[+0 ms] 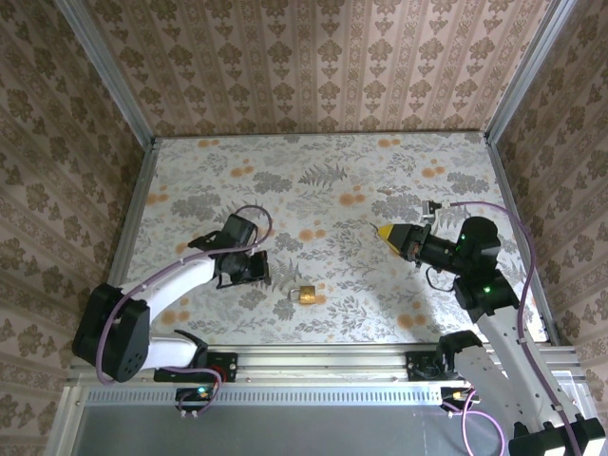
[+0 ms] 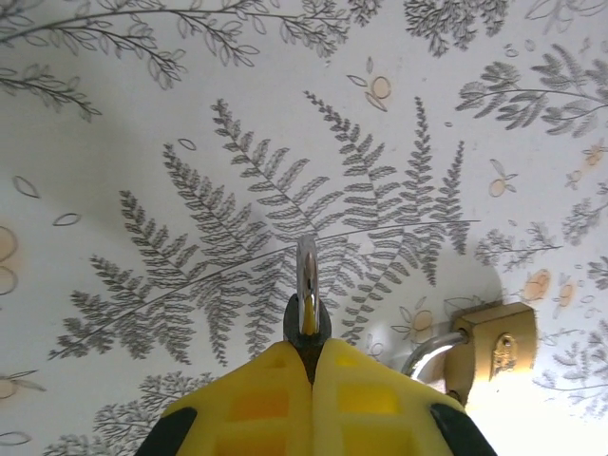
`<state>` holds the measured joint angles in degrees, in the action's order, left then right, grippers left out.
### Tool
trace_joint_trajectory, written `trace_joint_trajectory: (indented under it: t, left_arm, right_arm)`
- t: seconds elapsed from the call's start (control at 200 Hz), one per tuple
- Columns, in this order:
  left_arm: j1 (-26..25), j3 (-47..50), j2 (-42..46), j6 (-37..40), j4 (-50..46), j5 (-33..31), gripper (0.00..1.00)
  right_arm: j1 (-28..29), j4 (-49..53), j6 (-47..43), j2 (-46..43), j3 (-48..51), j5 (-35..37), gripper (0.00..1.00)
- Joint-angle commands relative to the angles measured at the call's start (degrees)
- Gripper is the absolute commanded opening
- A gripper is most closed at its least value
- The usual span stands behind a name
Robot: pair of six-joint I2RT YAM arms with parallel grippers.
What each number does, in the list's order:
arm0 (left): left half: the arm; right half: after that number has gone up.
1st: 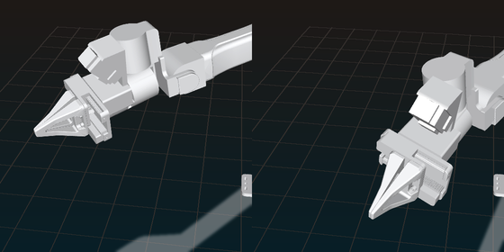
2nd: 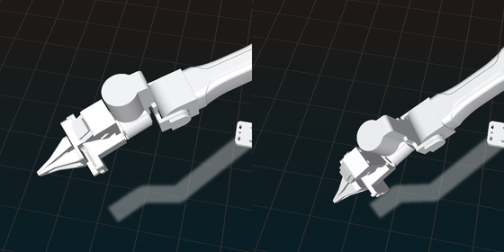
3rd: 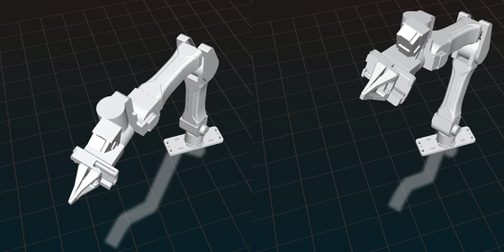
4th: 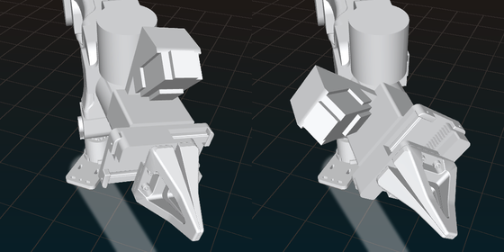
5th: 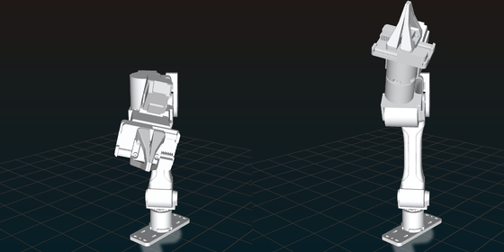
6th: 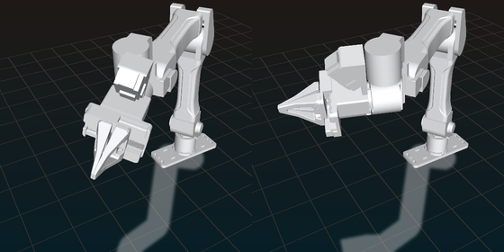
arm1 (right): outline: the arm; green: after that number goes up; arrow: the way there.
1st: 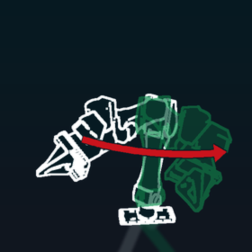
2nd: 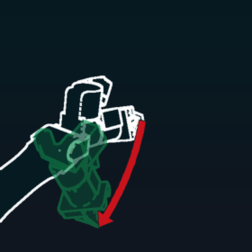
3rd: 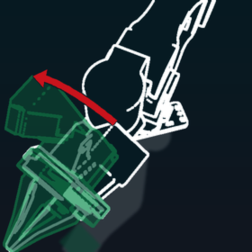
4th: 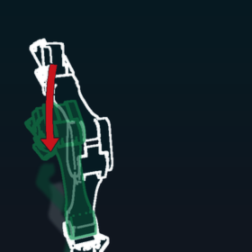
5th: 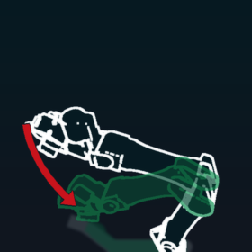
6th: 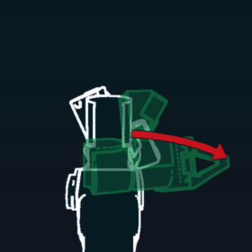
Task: Unlock with the key
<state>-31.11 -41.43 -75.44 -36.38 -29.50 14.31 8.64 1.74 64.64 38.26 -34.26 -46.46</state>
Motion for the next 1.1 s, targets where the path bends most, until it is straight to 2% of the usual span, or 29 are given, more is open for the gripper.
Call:
trace_joint_trajectory:
  t: [0.0,0.165,0.345,0.41,0.45,0.695,1.095]
  left_arm:
    - [-1.1,-3.6,-2.1,3.3,-8.1,-4.0,0.00]
    - [-3.5,-7.4,-6.3,5.1,-11.8,-6.5,0.00]
    - [-3.8,-7.8,-8.0,5.5,-12.0,-7.3,0.00]
    - [-3.8,-7.7,-8.1,5.6,-12.1,-7.6,0.06]
    - [-3.9,-7.7,-8.2,5.6,-12.1,-7.6,0.13]
    - [-4.5,-7.4,-7.4,4.9,-11.7,-8.2,0.34]
    - [-4.6,-7.1,-9.1,5.1,-11.7,-8.4,0.36]
  right_arm:
    - [0.4,0.0,-1.1,-0.6,0.0,0.2,0.00]
    - [0.4,0.2,-1.3,-0.6,0.2,0.3,0.00]
    - [0.5,0.4,-1.2,-1.0,0.4,0.3,0.00]
    - [0.5,0.4,-1.2,-1.1,0.6,0.3,0.00]
    - [0.5,0.3,-1.1,-1.2,0.8,0.3,0.00]
    - [0.5,-0.8,-0.3,-1.2,1.4,0.5,0.00]
    - [0.4,-1.0,0.1,-2.3,2.2,0.9,0.00]
